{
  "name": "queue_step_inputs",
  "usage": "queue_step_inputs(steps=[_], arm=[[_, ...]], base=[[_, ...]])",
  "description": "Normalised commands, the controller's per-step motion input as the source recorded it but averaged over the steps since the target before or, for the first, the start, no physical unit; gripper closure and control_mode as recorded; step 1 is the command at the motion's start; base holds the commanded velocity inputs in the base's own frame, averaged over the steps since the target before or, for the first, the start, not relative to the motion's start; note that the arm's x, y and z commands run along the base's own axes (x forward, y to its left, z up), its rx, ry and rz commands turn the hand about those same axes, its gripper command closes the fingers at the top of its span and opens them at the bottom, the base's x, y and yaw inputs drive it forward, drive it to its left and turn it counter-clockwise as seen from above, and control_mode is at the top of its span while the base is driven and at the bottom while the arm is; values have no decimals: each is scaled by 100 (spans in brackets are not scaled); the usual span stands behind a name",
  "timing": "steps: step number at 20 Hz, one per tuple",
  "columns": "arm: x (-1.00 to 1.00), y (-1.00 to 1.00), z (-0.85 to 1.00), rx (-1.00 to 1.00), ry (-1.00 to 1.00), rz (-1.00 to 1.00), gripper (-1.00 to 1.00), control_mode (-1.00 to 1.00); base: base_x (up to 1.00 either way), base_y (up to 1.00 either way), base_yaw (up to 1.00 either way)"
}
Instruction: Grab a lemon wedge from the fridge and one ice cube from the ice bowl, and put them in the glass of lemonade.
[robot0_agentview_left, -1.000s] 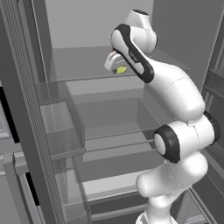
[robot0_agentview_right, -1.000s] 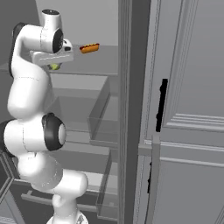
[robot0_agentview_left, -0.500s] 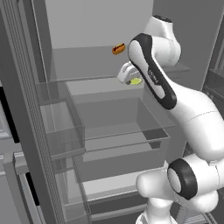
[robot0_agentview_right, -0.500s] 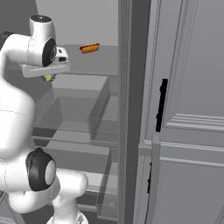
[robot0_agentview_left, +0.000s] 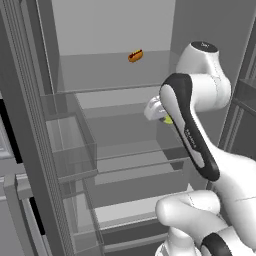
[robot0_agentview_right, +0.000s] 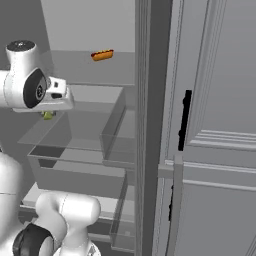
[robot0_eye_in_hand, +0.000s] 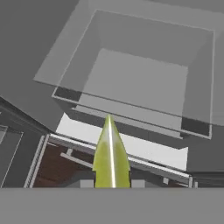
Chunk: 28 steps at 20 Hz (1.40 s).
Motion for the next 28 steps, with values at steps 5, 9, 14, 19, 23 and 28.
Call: queue_step_inputs(steps=[5,9,14,19,23,28], arm=[[-83,-48,-17,3,0,-36,100,-100],[-68,-56,0,9,0,-24,100,-100],[-45,-32,-5,6,0,-15,100,-100],[-2,-4,-25,4,0,-7,100,-100],[0,-2,-7,1,0,0,100,-100],[-5,0,0,0,0,0,100,-100]], base=[[0,0,0],[0,0,0],[0,0,0],[0,0,0],[0,0,0],[0,0,0]])
